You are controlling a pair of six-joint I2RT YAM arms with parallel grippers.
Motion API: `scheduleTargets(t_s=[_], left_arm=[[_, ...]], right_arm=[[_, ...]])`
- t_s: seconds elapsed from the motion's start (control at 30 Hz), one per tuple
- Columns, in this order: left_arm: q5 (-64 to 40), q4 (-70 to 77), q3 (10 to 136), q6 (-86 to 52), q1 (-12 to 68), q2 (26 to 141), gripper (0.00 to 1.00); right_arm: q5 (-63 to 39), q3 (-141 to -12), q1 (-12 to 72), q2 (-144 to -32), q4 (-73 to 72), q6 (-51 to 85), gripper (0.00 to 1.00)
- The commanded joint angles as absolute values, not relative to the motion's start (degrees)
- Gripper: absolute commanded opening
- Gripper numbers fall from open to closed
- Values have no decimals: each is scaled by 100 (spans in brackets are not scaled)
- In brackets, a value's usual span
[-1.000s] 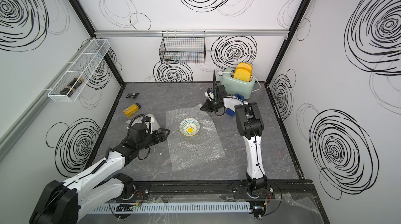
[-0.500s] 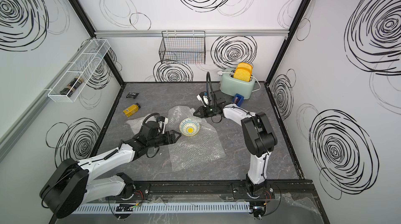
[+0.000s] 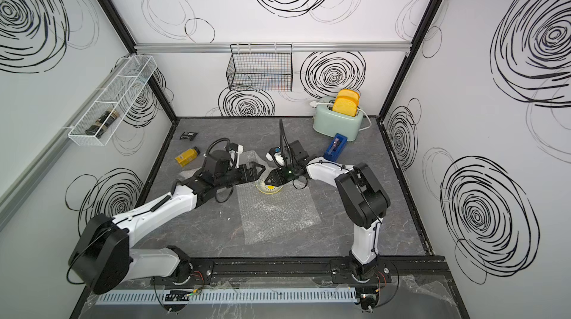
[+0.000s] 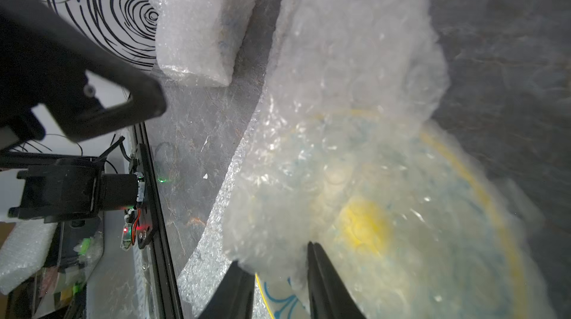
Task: Wrap bowls in bubble wrap
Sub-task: Wrap the bowl in bubble wrap.
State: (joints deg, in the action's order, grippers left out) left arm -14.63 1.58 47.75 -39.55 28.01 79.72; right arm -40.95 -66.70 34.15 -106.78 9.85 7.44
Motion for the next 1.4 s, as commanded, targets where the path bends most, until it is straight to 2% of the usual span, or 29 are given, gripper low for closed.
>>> scheduleTargets(t_s=[0.0,0.17,0.4,0.47,0.53,0.6,0.63,0.7,0.77,0.9,1.13,1.23,1.37], left_arm=[[-1254,-380,5141,-3593,2764,8646,94],[-1138,-304,5071,-3625,2830,9019,88],[-1119,48,4570,-3664,2839,8940,78],[-1126,128,4430,-3665,2839,8863,77],[-1164,232,4311,-3675,2830,8808,75],[-1203,281,4239,-3683,2825,8808,74],[-1206,277,4220,-3668,2821,8823,74],[-1228,305,4192,-3661,2804,8841,73],[-1278,373,4158,-3681,2787,8837,73],[-1267,352,4198,-3666,2762,8758,73],[-933,183,4176,-3812,2350,8207,74],[-535,230,4136,-3959,2007,7955,83],[-400,412,4245,-4146,1552,8190,84]], right_arm=[[-4156,-6636,3444,-10590,1100,492,36],[-4299,-6507,3459,-10472,1038,457,36],[-4355,-6461,3436,-10216,1080,500,36],[-4432,-6387,3400,-9989,1007,580,41],[-4633,-6222,3301,-9729,669,842,54],[-4799,-6012,3124,-9545,141,1316,56],[-4793,-5936,3013,-9532,-156,1685,53],[-4801,-5977,2911,-9708,-454,2054,40],[-4497,-6375,2997,-10061,49,2053,25],[-4217,-6686,3317,-10598,282,1933,13],[-3760,-6941,3653,-11234,555,1828,8],[-3686,-6926,3682,-11317,572,1794,8],[-3647,-6908,3688,-11329,576,1741,8]])
